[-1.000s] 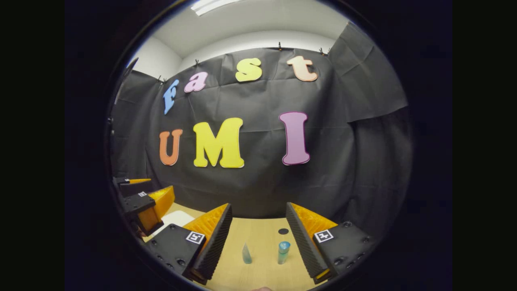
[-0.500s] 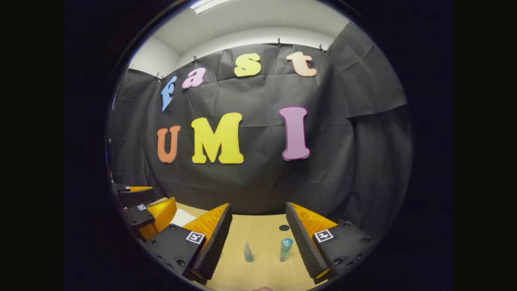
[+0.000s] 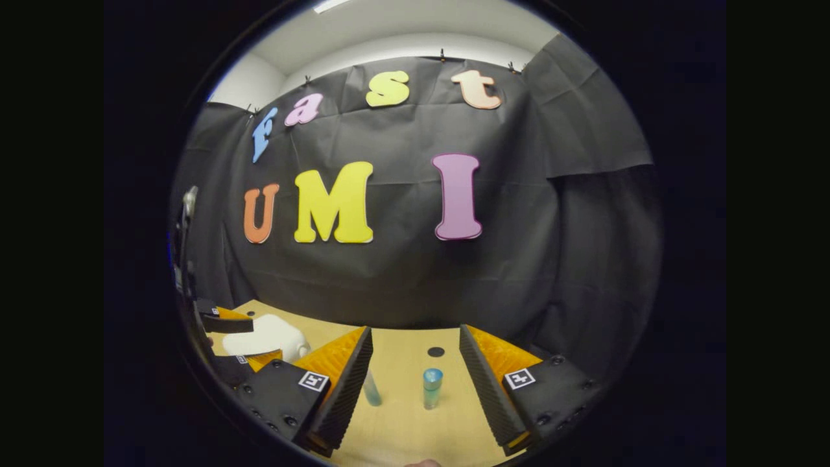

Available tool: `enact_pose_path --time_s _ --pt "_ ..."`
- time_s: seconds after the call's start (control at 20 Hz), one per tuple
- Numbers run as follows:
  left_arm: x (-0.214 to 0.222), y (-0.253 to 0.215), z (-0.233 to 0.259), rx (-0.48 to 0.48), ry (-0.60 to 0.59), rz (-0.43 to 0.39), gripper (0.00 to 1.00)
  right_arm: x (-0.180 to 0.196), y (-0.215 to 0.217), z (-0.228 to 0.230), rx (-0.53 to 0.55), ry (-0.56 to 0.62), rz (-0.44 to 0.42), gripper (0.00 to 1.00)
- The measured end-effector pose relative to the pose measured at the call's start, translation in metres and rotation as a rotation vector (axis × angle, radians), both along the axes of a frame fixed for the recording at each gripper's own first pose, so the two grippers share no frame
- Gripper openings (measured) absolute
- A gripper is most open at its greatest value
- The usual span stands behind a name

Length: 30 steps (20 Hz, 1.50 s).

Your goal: First open the suitcase, pack the skin care products into it, and then close the suitcase.

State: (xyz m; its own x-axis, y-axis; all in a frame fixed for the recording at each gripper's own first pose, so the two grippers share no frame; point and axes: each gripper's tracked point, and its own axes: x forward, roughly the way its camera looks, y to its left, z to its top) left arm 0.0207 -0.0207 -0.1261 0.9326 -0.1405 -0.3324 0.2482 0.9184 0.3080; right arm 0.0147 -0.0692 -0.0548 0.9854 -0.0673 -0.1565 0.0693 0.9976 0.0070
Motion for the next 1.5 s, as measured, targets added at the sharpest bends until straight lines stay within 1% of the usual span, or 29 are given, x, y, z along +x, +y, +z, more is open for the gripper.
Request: enact_pose_path --time_s 0.1,0.2,0.25,0.4,0.55,0.65,0.8,0.85,0.9,0.95,1.0,1.15,1.2,1.25,1.3,1.4,1.5 --pt "0.004 0.006 -0.023 0.119 0.047 -0.035 0.98 -0.003 -0.011 -0.005 -0.004 0.014 -0.020 0.79" --pt "0.008 0.012 -0.057 0.270 0.120 -0.078 0.98 -0.004 -0.022 -0.010 -0.008 0.030 -0.050 0.79" --pt "0.011 0.013 -0.070 0.328 0.144 -0.102 0.98 -0.004 -0.025 -0.011 -0.009 0.037 -0.062 0.80" --pt "0.015 0.023 -0.104 0.464 0.203 -0.150 0.98 -0.008 -0.036 -0.013 -0.007 0.045 -0.093 0.80" --pt "0.015 0.029 -0.129 0.568 0.240 -0.164 0.95 -0.012 -0.049 -0.015 -0.023 0.057 -0.125 0.79" --pt "0.016 0.027 -0.139 0.636 0.242 -0.185 0.88 -0.015 -0.055 -0.016 -0.034 0.062 -0.145 0.79" --pt "0.022 0.027 -0.156 0.673 0.287 -0.202 0.72 -0.018 -0.062 -0.019 -0.027 0.073 -0.167 0.80" --pt "0.025 0.029 -0.160 0.686 0.311 -0.204 0.71 -0.018 -0.064 -0.019 -0.025 0.073 -0.174 0.80" --pt "0.027 0.029 -0.160 0.698 0.316 -0.204 0.67 -0.019 -0.066 -0.019 -0.022 0.073 -0.181 0.80" --pt "0.027 0.028 -0.162 0.700 0.324 -0.209 0.60 -0.020 -0.068 -0.019 -0.020 0.073 -0.187 0.80" --pt "0.028 0.028 -0.164 0.700 0.331 -0.205 0.40 -0.021 -0.069 -0.021 -0.016 0.074 -0.193 0.80" --pt "0.026 0.023 -0.158 0.679 0.334 -0.203 0.34 -0.023 -0.069 -0.026 -0.001 0.084 -0.212 0.80" --pt "0.028 0.019 -0.151 0.664 0.320 -0.211 0.27 -0.024 -0.068 -0.026 0.004 0.084 -0.215 0.78" --pt "0.029 0.017 -0.142 0.650 0.292 -0.220 0.23 -0.024 -0.066 -0.026 0.005 0.081 -0.216 0.80" --pt "0.029 0.020 -0.133 0.624 0.285 -0.205 0.14 -0.024 -0.064 -0.025 0.006 0.076 -0.215 0.80" --pt "0.025 0.027 -0.110 0.521 0.272 -0.179 0.08 -0.022 -0.055 -0.023 0.015 0.073 -0.206 0.80" --pt "0.035 0.036 -0.069 0.463 0.180 -0.158 0.06 -0.018 -0.040 -0.017 0.020 0.062 -0.186 0.80"
